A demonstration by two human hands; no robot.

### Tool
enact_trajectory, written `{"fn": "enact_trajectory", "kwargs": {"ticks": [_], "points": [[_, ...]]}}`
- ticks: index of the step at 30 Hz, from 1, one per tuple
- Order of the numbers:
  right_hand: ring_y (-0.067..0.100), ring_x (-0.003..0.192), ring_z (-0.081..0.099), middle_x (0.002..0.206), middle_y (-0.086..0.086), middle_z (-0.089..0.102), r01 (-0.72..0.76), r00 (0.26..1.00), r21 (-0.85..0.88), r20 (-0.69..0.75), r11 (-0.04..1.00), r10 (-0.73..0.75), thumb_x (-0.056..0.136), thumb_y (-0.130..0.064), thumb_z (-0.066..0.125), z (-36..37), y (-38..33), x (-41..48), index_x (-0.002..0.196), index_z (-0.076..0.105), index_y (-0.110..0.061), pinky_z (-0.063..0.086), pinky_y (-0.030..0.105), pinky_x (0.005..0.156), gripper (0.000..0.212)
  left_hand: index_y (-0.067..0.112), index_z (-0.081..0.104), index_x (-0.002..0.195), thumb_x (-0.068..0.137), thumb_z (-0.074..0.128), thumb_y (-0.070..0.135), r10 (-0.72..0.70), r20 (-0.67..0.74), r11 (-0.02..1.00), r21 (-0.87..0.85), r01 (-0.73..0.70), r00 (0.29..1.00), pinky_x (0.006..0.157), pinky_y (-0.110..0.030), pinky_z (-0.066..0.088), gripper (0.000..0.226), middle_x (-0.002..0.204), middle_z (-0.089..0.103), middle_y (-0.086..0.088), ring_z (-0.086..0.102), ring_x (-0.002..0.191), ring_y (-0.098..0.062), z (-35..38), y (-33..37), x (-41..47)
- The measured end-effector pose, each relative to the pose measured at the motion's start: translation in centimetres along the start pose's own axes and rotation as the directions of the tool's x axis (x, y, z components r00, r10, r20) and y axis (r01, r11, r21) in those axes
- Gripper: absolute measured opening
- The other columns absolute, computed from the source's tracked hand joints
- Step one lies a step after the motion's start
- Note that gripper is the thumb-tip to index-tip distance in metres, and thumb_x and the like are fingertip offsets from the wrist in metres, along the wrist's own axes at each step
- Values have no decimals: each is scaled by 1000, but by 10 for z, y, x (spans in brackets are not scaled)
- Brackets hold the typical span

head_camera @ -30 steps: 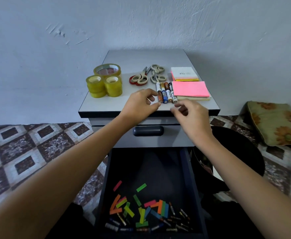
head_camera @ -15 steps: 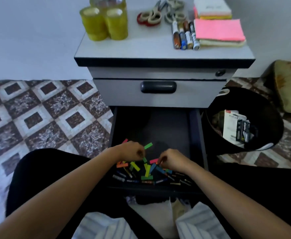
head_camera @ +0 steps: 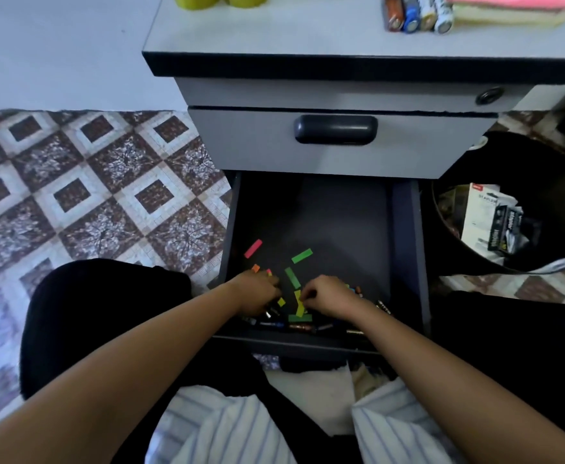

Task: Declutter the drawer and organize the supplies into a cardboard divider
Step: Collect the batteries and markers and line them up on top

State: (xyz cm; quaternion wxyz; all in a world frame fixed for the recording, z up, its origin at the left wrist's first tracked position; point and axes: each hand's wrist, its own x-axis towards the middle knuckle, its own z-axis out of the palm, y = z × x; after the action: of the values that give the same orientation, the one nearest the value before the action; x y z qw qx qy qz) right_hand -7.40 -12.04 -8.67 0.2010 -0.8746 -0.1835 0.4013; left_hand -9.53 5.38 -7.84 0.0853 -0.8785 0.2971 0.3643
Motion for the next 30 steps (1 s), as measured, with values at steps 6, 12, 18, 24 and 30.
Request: {"fn": "enact_trajectory", "kwargs": {"ticks": [6, 12, 18, 24, 30], "points": [[19, 99, 63, 106, 4, 69, -12, 999, -27, 37, 1000, 13, 87, -14, 62, -16, 14, -6, 104, 71, -12, 47, 26, 79, 20, 14, 59, 113, 90, 53, 21, -64, -67, 975, -217, 48, 996, 82, -32, 42, 24, 115, 60, -8, 54, 109, -25, -1, -9, 0], [30, 107, 58, 118, 15, 60, 106, 980, -377, 196, 920, -33, 91, -10, 50, 6, 23, -17, 115, 60, -5, 48, 36, 87, 26, 15, 59, 115, 89, 55, 18, -178, -123, 899, -424, 111, 976, 88, -34, 48, 27, 111, 63, -4, 57, 105, -20, -16, -20, -7], [23, 93, 59, 103, 7, 64, 109, 990, -299, 119, 948, -76, 88, -25, 60, -2, 26, -17, 94, 63, -14, 43, 29, 72, 12, 13, 53, 116, 91, 48, 15, -78, -27, 983, -169, 72, 997, 86, -36, 45, 26, 114, 60, -10, 55, 107, -27, -14, -12, -8], [14, 90, 54, 104, 1, 61, 34, 999, -20, 14, 999, -34, 83, -22, 67, -20, 22, -20, 101, 63, -15, 44, 28, 78, 20, 10, 52, 123, 93, 46, 5, 6, 64, 996, 93, -12, 998, 85, -39, 45, 31, 121, 58, -11, 55, 112, -29, -1, -3, -3], [19, 79, 57, 94, 13, 68, 75, 991, -118, 122, 990, -60, 91, -26, 58, -9, 6, -12, 100, 69, -7, 41, 28, 66, 25, 5, 57, 112, 92, 47, 3, -13, 107, 996, 93, 3, 994, 84, -40, 47, 22, 115, 60, -14, 57, 106, -30, -2, -2, 1]]}}
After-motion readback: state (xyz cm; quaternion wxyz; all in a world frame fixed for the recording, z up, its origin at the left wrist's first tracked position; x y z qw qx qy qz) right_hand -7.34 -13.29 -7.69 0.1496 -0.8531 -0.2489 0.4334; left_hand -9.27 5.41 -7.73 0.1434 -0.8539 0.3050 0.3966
